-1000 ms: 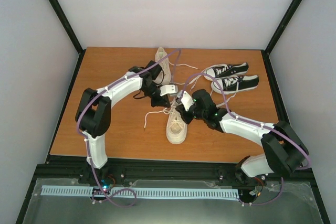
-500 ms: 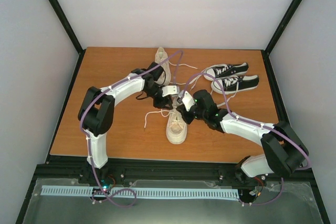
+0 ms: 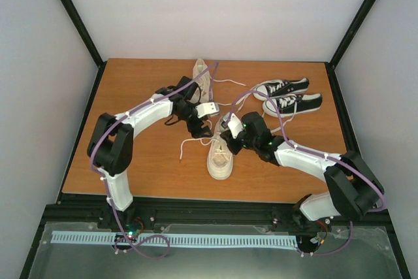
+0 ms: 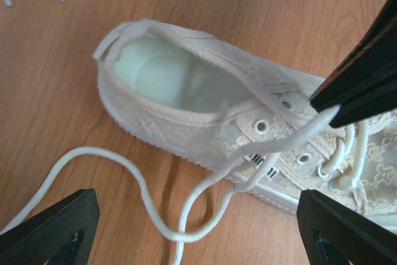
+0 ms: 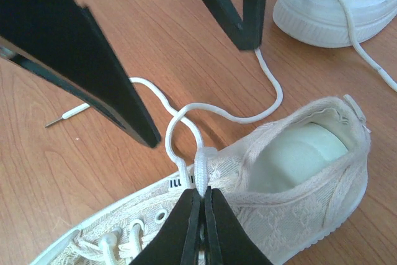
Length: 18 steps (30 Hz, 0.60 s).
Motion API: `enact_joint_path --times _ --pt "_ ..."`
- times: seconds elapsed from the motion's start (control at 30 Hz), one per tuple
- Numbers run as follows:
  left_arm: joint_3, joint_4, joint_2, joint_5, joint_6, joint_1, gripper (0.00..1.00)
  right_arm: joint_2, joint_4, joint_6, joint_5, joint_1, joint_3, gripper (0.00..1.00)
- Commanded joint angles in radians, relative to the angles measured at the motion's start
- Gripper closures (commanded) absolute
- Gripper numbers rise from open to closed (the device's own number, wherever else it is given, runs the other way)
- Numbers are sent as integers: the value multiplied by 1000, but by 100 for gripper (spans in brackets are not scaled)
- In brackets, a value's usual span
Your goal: Tie the shoes
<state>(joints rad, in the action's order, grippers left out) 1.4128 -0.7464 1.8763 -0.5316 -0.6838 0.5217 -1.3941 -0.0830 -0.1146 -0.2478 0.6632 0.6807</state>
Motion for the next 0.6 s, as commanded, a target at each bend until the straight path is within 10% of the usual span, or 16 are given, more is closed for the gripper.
enact_joint_path --times 0.0,0.23,0.57 --pt "-62 63 -74 97 133 -6 7 23 -92 5 -20 -8 -7 97" --pt "42 23 77 236 298 -45 35 20 -94 6 -27 -10 -6 97" --pt "-21 43 129 251 262 -29 35 12 -94 9 -23 -11 -9 97"
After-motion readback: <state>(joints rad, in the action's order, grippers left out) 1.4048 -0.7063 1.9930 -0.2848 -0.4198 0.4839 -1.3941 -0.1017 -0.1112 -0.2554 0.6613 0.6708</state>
